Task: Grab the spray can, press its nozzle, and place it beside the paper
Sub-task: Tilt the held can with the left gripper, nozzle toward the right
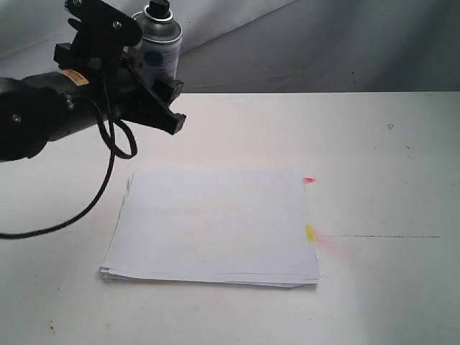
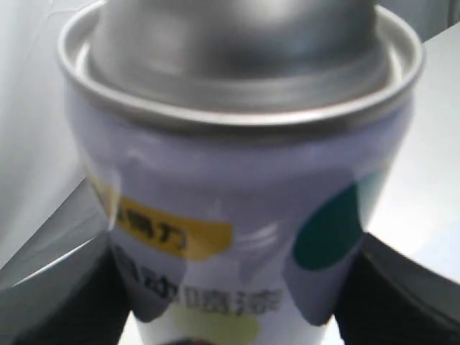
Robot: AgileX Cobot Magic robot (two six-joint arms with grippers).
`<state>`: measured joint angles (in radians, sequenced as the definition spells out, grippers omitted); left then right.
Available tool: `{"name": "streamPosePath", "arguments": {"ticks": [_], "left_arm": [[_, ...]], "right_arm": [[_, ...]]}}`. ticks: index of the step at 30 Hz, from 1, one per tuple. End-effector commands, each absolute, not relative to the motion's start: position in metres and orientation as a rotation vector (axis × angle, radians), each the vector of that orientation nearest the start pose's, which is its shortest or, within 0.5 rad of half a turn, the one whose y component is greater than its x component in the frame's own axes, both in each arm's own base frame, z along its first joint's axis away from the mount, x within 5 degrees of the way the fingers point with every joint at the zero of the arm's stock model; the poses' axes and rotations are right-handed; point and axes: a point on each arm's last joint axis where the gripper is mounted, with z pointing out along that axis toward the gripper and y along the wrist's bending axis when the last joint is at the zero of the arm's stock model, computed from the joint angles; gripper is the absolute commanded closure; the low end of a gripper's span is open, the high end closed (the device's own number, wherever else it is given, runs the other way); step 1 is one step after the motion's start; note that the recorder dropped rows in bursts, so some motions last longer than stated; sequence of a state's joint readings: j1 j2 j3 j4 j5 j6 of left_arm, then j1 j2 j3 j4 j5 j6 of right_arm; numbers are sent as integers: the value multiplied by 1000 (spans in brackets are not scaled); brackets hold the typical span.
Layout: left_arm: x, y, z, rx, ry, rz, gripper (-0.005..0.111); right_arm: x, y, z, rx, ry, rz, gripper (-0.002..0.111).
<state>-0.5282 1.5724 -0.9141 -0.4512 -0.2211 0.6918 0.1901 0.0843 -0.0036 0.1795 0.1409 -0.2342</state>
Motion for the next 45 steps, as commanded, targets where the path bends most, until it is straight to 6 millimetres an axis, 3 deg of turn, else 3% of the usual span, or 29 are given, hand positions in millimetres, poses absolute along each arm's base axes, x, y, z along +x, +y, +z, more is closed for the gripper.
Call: {"name": "streamPosePath", "arguments": {"ticks": [1,6,9,15,19,25,29,35,45], "left_arm": [[271,-168,259,689,1764,15,107],[237,-175,228,844,1786,206,107],[230,-178,218,911,1742,264,107],[233,-181,202,951,1680,319,107],[238,-181,183,917,1733,341,107],[247,-170,160,784,1803,527,107],[248,-165,147,887,1801,683,107],[250,-165,141,927,1794,745,107],[264,-178,153,972,1825,796,107]], "right_arm": [[61,14,196,-228,1689,117,108],[61,14,196,-228,1689,117,108],[61,14,196,-228,1689,117,108],[61,14,196,-228,1689,117,108],[61,14,196,-228,1689,117,108],[61,14,196,-228,1689,117,108],[61,14,196,-228,1689,117,108],[61,14,196,-228,1689,117,108],[61,14,196,-228,1689,117,108]]}}
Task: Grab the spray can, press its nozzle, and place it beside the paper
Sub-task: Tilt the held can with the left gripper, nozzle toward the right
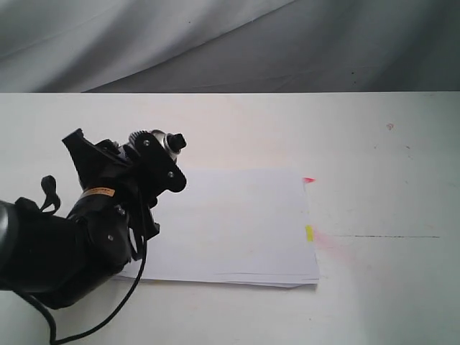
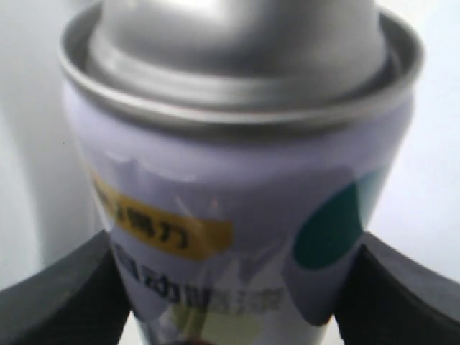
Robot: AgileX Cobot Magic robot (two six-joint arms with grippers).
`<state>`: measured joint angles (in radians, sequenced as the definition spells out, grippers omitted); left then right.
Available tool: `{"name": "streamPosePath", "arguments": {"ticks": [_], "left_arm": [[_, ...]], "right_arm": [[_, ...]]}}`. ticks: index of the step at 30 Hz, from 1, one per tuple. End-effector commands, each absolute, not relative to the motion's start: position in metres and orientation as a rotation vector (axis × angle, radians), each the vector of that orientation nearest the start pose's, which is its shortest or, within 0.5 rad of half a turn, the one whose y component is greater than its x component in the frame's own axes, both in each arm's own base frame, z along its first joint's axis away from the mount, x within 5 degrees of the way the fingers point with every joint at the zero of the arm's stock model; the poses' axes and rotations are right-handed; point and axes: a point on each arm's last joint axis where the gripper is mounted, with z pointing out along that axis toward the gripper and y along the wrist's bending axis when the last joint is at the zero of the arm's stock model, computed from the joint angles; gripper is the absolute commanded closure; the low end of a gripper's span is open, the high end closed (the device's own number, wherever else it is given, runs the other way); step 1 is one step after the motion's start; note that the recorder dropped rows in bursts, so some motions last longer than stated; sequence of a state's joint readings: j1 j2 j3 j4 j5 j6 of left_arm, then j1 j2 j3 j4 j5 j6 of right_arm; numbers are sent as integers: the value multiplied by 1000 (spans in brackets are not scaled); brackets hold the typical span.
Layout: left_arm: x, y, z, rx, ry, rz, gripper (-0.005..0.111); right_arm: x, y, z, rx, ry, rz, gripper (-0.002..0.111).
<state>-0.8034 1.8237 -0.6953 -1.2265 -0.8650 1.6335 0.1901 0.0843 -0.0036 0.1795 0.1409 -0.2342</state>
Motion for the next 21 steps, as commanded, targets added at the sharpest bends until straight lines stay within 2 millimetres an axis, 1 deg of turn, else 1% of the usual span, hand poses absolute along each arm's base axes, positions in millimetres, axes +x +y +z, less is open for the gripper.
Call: {"name": "streamPosePath", "arguments": {"ticks": [1,11,15,21], "left_arm": [[264,-178,153,969,1825,795,107],[264,-177,152,984,1841,807,107],[262,-177,149,1025,1872,811,107],[262,-179,147,1083,1858,795,107]], "right_arm": [[61,14,196,-228,1689,117,108],[61,14,196,-228,1689,117,108],[61,14,196,-228,1689,117,108],[61,14,196,-234,1688,110,108]]}}
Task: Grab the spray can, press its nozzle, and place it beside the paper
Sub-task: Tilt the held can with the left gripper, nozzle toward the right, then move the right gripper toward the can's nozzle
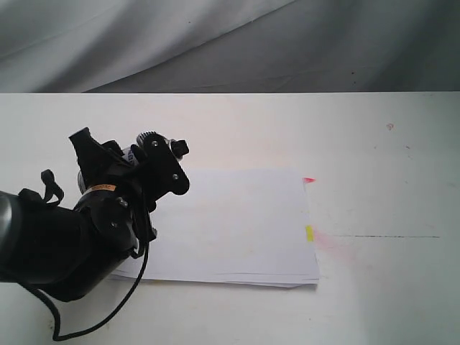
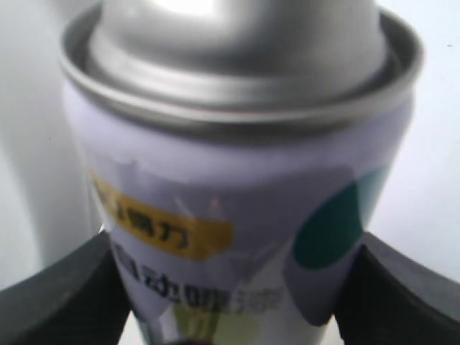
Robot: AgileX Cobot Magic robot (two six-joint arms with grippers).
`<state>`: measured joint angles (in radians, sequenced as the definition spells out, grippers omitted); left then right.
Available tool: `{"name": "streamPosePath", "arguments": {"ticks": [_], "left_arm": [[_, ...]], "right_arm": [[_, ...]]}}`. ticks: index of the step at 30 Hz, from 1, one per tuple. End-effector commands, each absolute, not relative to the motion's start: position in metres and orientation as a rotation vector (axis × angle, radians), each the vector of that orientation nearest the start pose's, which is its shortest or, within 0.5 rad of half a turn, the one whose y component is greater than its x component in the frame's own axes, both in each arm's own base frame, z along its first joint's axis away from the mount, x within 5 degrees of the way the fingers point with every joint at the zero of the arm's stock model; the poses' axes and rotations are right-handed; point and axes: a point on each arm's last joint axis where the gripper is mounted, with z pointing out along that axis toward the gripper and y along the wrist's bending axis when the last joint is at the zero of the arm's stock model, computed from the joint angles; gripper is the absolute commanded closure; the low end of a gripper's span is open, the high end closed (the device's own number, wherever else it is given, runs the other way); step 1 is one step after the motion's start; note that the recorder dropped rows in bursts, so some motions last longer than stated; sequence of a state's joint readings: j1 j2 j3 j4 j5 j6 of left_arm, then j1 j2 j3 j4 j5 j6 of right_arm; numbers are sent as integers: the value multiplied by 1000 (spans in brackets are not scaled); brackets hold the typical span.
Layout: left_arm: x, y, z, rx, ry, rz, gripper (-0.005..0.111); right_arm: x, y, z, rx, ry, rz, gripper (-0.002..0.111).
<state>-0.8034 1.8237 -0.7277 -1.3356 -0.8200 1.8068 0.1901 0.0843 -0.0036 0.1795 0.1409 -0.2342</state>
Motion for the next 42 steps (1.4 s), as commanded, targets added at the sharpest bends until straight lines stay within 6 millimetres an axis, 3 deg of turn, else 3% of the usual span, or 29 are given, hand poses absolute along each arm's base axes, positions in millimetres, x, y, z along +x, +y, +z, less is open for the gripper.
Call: {"name": "streamPosePath", "arguments": {"ticks": [1,8,15,22,24,30,33,36,42], "left_arm": [[262,-180,147,1089,1851,795,107],[262,-180,148,1146,1823,830,107],[261,-178,147,1181,1828,858,107],[261,-177,146,1176,1847,866,107],[260,-177,146,1175,1850,865,107],[261,-177,146,1179,1845,866,107],[261,-177,146,1179,1845,866,107],[260,-177,146,1178,1848,866,107],[260,-177,146,1175,1852,866,107]], "right_arm": [[61,14,196,-232,1684,110,108],[62,13,204,-121,1609,194,108],[63,10,211,236,1538,502,108],[63,12,208,222,1577,515,108],[61,14,216,190,1585,522,108],[61,23,277,25,1617,501,108],[74,29,315,-56,1666,478,108],[101,40,352,-173,1769,464,108],[174,74,396,-507,1953,566,108]]}}
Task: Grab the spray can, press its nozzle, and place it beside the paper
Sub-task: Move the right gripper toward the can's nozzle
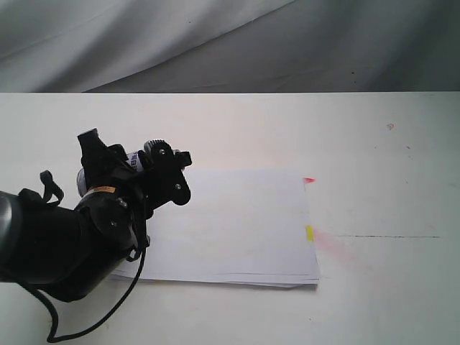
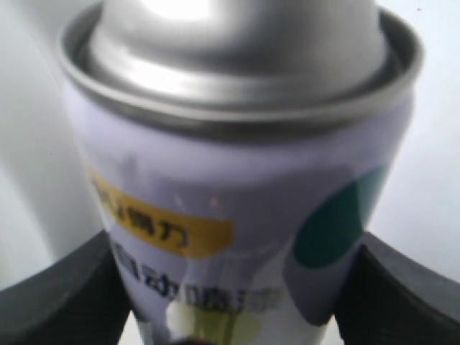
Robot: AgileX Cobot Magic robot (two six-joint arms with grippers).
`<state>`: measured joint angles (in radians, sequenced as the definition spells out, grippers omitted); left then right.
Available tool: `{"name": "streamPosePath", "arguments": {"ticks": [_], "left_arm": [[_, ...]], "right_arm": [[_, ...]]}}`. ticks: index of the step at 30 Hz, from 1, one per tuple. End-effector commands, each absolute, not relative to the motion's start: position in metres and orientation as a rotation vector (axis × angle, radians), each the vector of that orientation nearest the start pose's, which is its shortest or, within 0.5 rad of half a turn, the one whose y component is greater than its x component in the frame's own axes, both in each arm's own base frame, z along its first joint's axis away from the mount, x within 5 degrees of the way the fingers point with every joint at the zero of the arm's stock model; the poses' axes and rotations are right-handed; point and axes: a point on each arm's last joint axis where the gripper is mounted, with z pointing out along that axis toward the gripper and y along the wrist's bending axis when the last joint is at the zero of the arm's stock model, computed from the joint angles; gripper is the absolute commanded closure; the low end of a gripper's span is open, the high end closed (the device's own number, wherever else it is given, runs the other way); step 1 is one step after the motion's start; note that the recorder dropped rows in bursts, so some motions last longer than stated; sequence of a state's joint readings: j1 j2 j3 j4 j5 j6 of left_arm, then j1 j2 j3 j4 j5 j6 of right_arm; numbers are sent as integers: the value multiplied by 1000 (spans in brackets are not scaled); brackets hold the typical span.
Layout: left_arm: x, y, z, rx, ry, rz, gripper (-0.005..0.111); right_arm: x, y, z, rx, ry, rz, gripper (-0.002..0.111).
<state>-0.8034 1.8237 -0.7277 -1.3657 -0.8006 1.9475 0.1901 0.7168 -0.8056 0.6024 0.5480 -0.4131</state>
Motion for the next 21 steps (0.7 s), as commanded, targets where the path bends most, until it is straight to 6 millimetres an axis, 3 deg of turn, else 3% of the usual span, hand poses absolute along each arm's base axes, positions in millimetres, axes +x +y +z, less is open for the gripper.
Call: {"name": "streamPosePath", "arguments": {"ticks": [1,4,6,11,17,21], "left_arm": [[260,-177,146,1175,1852,866,107],[260,-177,145,1173,1854,865,107],[260,-176,145,1169,1861,865,107],[260,-176,145,1155,1877,861,107],[260,-175,144,1148,1885,859,107],[259,-175,144,1149,1886,860,107]], "right_arm": [[185,80,399,-576,1963,592,108],[224,100,398,-767,2001,725,108],[253,110,386,-877,2008,766,108],[311,125,316,-1000,2031,827,108],[329,139,234,-1018,1913,1068,108],[323,141,204,-1039,1865,1126,108]]}}
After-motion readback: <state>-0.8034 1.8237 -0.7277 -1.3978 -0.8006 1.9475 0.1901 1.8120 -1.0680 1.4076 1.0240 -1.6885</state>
